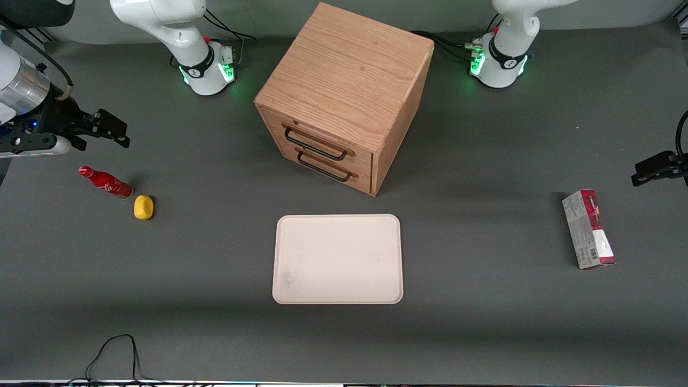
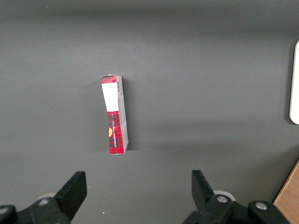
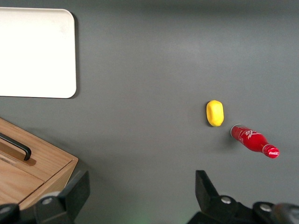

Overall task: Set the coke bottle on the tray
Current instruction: 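Move the open right gripper down over the red Coca-Cola bottle's neck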

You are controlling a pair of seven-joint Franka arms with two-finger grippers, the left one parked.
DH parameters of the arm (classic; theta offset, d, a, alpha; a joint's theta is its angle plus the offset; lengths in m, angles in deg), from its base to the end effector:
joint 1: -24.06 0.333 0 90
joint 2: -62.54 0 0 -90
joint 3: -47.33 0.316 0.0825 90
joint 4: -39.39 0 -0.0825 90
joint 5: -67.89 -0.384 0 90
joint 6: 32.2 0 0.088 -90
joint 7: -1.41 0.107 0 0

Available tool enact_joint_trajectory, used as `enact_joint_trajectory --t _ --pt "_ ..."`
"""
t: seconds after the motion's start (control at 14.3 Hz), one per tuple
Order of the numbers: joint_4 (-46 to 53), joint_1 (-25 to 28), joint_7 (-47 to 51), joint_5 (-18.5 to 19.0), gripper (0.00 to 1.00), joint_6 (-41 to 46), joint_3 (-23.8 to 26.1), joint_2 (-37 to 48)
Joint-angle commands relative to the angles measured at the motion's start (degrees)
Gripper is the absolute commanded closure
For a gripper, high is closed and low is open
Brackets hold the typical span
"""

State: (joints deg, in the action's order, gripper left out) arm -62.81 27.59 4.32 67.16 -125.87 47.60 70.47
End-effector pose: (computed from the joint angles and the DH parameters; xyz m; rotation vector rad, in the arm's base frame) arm 0.5128 0.0355 0.6031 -3.1300 -0.0229 0.0175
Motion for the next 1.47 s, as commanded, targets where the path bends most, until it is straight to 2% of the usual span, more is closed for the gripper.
enact_joint_trajectory --t 0.0,0.14,0.42,0.7,0.91,1.4 --pt "1.65 -0.28 1.4 0.21 0.0 0.25 0.08 -0.82" --pt "1.65 -0.45 0.45 0.21 0.0 0.25 -0.18 -0.91" --pt "-2.72 -0.46 -9.04 0.99 0.0 -0.89 -8.94 -0.3" --pt "-13.96 -0.37 -18.79 5.3 0.0 -11.94 -17.56 1.11" --pt "-21.62 -0.28 -27.85 5.3 0.0 -22.67 -22.58 0.15" --pt "-26.11 -0.45 -38.23 4.69 0.0 -32.87 -29.01 -6.53"
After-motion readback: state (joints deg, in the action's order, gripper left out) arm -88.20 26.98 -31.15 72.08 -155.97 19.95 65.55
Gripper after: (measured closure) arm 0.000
